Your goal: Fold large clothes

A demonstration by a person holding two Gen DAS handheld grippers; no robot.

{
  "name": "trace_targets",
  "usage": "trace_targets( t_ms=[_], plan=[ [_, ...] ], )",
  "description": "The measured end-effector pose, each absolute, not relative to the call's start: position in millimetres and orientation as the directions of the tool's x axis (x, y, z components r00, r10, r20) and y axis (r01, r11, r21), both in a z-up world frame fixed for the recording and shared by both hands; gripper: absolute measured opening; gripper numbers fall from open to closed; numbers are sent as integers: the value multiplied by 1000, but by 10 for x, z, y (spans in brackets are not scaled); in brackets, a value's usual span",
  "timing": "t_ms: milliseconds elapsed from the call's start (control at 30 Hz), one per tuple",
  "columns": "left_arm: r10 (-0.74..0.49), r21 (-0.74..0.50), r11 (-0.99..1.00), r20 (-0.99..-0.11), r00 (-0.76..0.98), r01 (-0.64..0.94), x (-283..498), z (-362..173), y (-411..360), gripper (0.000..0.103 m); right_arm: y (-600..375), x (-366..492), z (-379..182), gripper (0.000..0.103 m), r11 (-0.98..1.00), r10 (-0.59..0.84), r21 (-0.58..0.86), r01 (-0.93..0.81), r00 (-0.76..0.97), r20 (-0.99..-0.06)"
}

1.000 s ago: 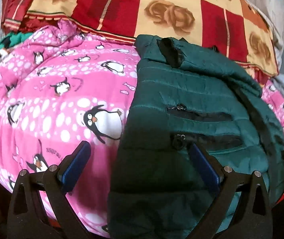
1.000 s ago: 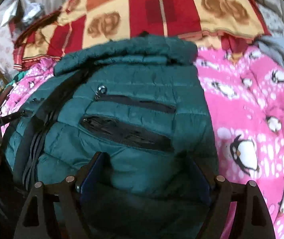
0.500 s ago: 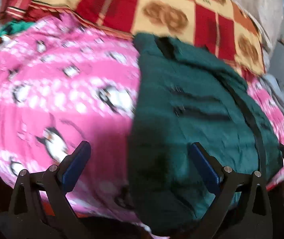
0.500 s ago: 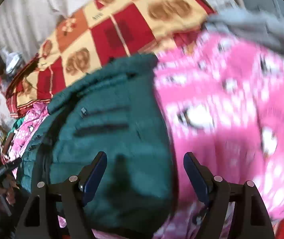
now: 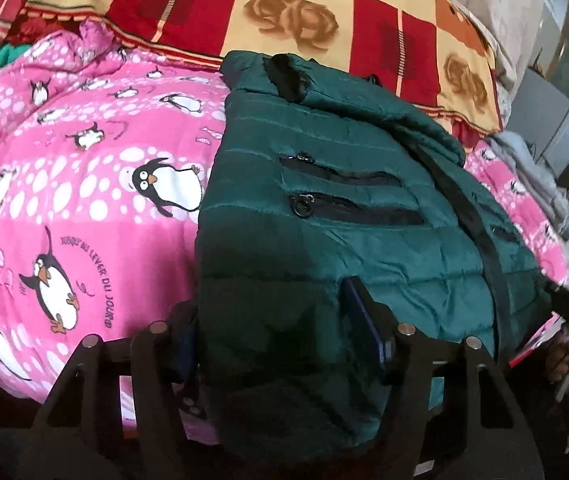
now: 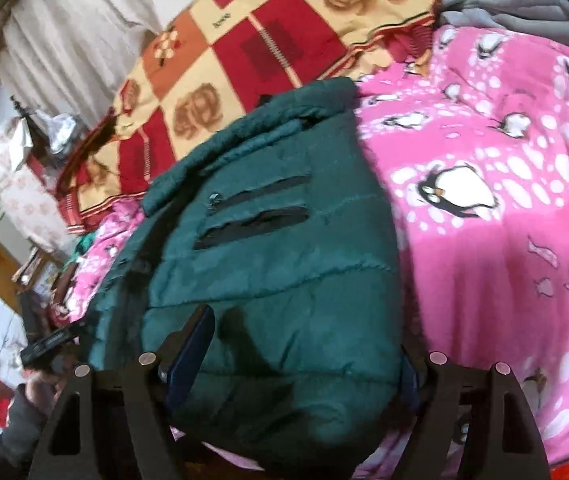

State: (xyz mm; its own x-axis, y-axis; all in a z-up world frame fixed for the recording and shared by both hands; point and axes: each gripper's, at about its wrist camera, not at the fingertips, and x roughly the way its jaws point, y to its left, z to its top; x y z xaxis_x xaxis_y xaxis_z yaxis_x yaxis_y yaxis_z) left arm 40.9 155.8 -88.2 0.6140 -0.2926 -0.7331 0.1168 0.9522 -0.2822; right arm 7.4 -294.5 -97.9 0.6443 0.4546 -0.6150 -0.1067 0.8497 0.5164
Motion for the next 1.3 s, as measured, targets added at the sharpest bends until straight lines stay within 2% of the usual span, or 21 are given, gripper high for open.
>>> trace_targets(
  t_ms=[67, 100, 167, 267, 367, 467, 533, 600, 633, 667, 733, 800, 833, 1000, 1033, 1067, 1133, 1300],
  plan=[
    [-290, -291, 952, -742, 605, 101, 443, -928, 1550, 67, -2949, 95, -1009, 74, 904, 357, 424, -56, 645, -675],
    [-294, -298, 950, -743, 601, 95, 458, -948, 1548, 69, -2988, 99, -1038, 73, 890, 373, 453, -46, 646, -666],
    [-303, -308, 946, -742, 599, 97, 465, -953, 1529, 73, -3017, 65, -975, 67, 844, 449, 528, -97, 666, -595],
    [-313, -300, 946, -735, 602, 126, 448, -926, 1479, 75, -2936, 27, -810, 67, 829, 494, 524, -195, 695, -523],
    [-317, -305, 944, -737, 597, 124, 459, -955, 1493, 76, -2872, 150, -1045, 67, 882, 418, 459, -106, 626, -659],
    [-321, -321, 941, -735, 597, 111, 480, -994, 1497, 83, -2967, 182, -1094, 67, 838, 455, 541, -67, 633, -626],
    [-318, -318, 942, -731, 604, 110, 473, -1001, 1472, 87, -2957, 196, -1087, 67, 840, 451, 538, -62, 631, -631],
    [-309, -303, 946, -736, 602, 116, 477, -1003, 1426, 89, -2895, 180, -1036, 56, 857, 443, 507, -91, 632, -636],
    [-307, -299, 947, -739, 600, 116, 480, -993, 1414, 89, -2858, 150, -988, 41, 865, 440, 488, -115, 642, -629],
    [-314, -305, 945, -738, 597, 119, 488, -980, 1430, 89, -2837, 124, -928, 37, 872, 436, 470, -139, 658, -613],
    [-337, -334, 935, -721, 606, 122, 485, -941, 1476, 88, -2839, 86, -860, 36, 880, 422, 447, -158, 691, -587],
    [-344, -355, 928, -701, 625, 113, 490, -905, 1542, 79, -2823, 122, -928, 36, 888, 410, 438, -142, 675, -613],
    [-334, -353, 930, -704, 626, 100, 502, -905, 1566, 71, -2806, 160, -1004, 36, 893, 401, 433, -123, 654, -642],
    [-316, -329, 940, -743, 590, 90, 525, -916, 1558, 37, -2832, 162, -1059, 35, 881, 402, 464, -88, 658, -637],
    [-339, -343, 933, -737, 585, 109, 508, -899, 1546, 26, -2841, 154, -1017, 28, 880, 412, 464, -105, 657, -632],
    [-345, -341, 932, -734, 584, 123, 483, -879, 1527, 23, -2847, 128, -942, 21, 878, 420, 461, -130, 672, -610],
    [-331, -313, 940, -738, 588, 136, 453, -838, 1484, 18, -2848, 49, -779, 17, 877, 429, 447, -179, 712, -557],
    [-344, -322, 935, -723, 599, 148, 300, -634, 1497, 16, -2813, -131, -482, 15, 882, 427, 419, -218, 746, -511]
  ],
)
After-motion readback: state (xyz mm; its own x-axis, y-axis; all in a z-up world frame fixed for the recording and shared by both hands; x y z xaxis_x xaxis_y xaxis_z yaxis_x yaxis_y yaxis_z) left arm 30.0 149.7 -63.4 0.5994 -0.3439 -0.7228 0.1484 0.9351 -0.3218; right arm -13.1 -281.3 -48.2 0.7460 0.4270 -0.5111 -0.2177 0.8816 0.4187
